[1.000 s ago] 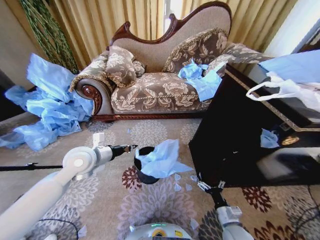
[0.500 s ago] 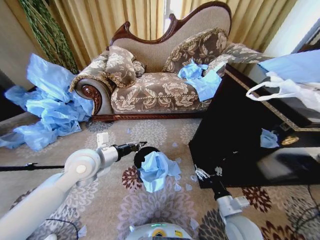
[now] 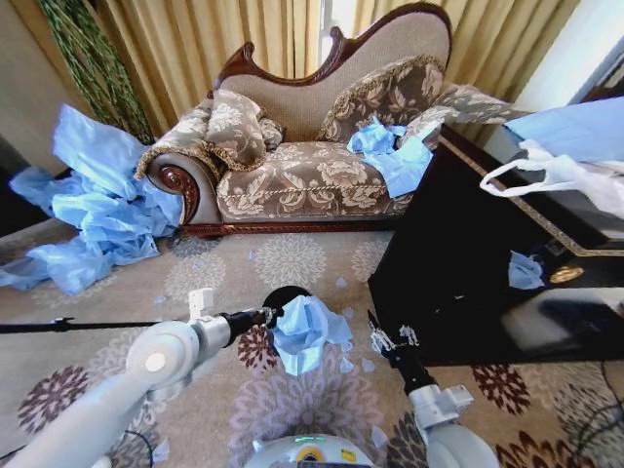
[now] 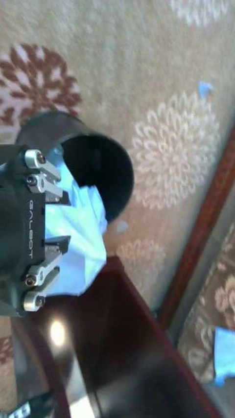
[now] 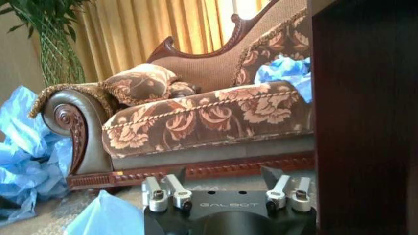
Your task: Place a garbage bag over the trash bin.
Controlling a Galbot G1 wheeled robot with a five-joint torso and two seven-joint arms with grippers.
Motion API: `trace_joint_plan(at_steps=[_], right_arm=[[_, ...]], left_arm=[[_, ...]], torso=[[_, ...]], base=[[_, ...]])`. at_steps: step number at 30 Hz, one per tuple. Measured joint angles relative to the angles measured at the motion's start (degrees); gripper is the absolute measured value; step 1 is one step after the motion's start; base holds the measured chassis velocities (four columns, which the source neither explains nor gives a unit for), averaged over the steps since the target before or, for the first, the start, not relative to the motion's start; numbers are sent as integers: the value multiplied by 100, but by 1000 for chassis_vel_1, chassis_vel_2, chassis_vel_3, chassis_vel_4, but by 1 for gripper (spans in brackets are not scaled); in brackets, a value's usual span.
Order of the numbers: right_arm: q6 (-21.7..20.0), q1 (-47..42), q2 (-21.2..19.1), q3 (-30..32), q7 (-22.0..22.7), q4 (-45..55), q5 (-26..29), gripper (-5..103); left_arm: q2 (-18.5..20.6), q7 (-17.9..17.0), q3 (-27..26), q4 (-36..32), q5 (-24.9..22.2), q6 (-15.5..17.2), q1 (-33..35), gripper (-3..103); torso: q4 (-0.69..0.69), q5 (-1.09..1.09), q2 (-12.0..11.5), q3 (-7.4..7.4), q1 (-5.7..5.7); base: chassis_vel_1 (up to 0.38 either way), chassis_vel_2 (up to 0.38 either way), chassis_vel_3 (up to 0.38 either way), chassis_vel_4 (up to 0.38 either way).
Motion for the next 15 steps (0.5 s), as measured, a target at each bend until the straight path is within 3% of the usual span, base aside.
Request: trace_joint_plan(at_steps=[3, 4, 5, 6, 8, 9, 10, 11, 12, 13, 14, 15], right_arm=[[-133, 100, 0, -216, 179, -13, 7, 88], [-291, 118, -13, -430, 375, 42, 65, 93], [-380, 130, -42, -575, 510, 94, 145, 97], [-380, 130, -42, -575, 510, 94, 145, 97], [-539, 166, -105, -780, 710, 170, 283, 99], [-612, 191, -137, -858, 789, 199, 348, 100], [-612, 191, -137, -858, 789, 199, 348, 100], [-756, 266, -221, -1003, 931, 255, 476, 100], [-799, 294, -249, -1044, 969, 266, 516, 100], [-889, 384, -311, -1141, 1047, 273, 640, 100], [-889, 384, -311, -1141, 1047, 273, 640, 100], [-944, 487, -355, -1211, 1123, 263, 743, 100]], left_arm=[[-78, -65, -25, 99, 147, -23, 67, 41], [-98, 109, -119, 200, 217, 10, 126, 53], [-97, 329, -186, 281, 303, 41, 165, 53], [-97, 329, -186, 281, 303, 41, 165, 53], [-65, 802, -233, 425, 626, 67, 206, 64], [-38, 1140, -236, 511, 872, 67, 210, 64], [-38, 1140, -236, 511, 872, 67, 210, 64], [14, 1680, -191, 690, 1306, 37, 151, 75], [32, 1846, -158, 759, 1429, 21, 108, 75], [57, 2195, -113, 929, 1559, -10, -13, 85], [57, 2195, -113, 929, 1559, -10, -13, 85], [73, 2483, -93, 1058, 1640, -50, -91, 85]], torso=[[-1, -4, 0, 0, 0], [-2, -2, 0, 0, 0], [-2, -1, 0, 0, 0], [-2, -1, 0, 0, 0], [-1, -1, 0, 0, 0], [-1, -2, 0, 0, 0], [-1, -2, 0, 0, 0], [-1, -2, 0, 0, 0], [-1, -2, 0, 1, 0], [-3, -2, 0, 0, 0], [-3, -2, 0, 0, 0], [-4, -2, 0, 0, 0]], base=[[0, 0, 0, 0], [0, 0, 0, 0], [0, 0, 0, 0], [0, 0, 0, 0], [0, 0, 0, 0], [0, 0, 0, 0], [0, 0, 0, 0], [0, 0, 0, 0], [0, 0, 0, 0], [0, 0, 0, 0], [0, 0, 0, 0], [0, 0, 0, 0]])
